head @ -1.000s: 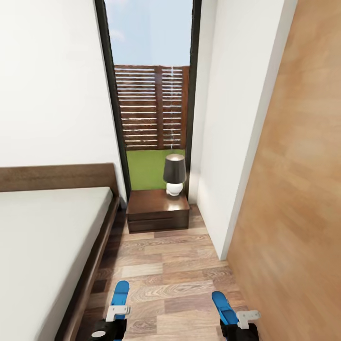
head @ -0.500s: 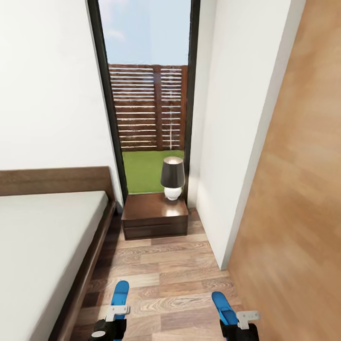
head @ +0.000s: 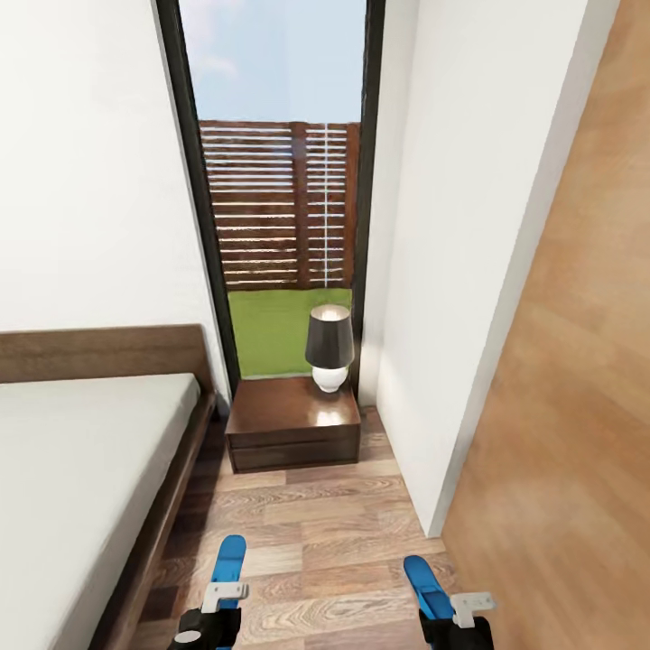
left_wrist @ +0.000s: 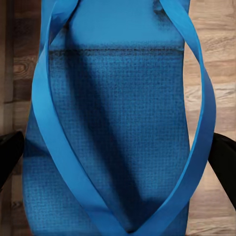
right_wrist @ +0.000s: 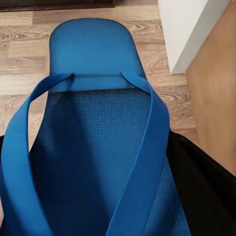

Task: In the bedroom, move the book from the bed onto either nightstand, and place the two sandals side by side next to the bed.

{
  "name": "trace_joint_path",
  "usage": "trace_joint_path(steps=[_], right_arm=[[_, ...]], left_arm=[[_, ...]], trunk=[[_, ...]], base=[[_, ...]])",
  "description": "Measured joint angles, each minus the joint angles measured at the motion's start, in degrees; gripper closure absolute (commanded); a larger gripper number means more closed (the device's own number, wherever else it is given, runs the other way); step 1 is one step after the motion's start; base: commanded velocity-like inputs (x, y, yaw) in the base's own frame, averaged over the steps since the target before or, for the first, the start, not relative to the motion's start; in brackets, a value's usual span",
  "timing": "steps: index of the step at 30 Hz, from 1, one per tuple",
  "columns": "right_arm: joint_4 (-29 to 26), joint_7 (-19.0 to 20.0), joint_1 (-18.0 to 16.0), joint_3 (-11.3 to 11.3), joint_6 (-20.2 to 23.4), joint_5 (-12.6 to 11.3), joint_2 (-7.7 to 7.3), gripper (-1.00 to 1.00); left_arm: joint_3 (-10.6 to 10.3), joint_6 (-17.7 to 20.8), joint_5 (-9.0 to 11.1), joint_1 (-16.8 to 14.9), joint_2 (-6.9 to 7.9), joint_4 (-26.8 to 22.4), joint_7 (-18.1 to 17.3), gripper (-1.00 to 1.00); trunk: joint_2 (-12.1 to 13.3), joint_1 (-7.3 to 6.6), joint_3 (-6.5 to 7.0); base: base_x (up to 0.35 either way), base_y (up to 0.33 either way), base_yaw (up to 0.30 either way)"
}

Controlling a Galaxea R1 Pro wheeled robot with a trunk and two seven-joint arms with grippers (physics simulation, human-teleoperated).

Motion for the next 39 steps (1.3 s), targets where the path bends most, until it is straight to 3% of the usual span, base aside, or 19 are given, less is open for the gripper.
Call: trace_joint_path(steps=[28,39], right_arm=[[1.4,0.0,0.0,0.1,0.0,0.1,0.00,1.00],[4.5,0.0,0.0,0.2,0.0,0.1,0.09,1.00]], left_arm=[[0.0,-0.1,0.0,0.1,-0.02,0.1,0.0,1.00],[0.0,-0.1,0.0,0.1,0.04,0.7,0.1,1.00]], trunk=[[0.0,0.01,0.00],[0.0,0.01,0.00]], base=[[0.293,0.000,0.000],[0.213,0.000,0.000]])
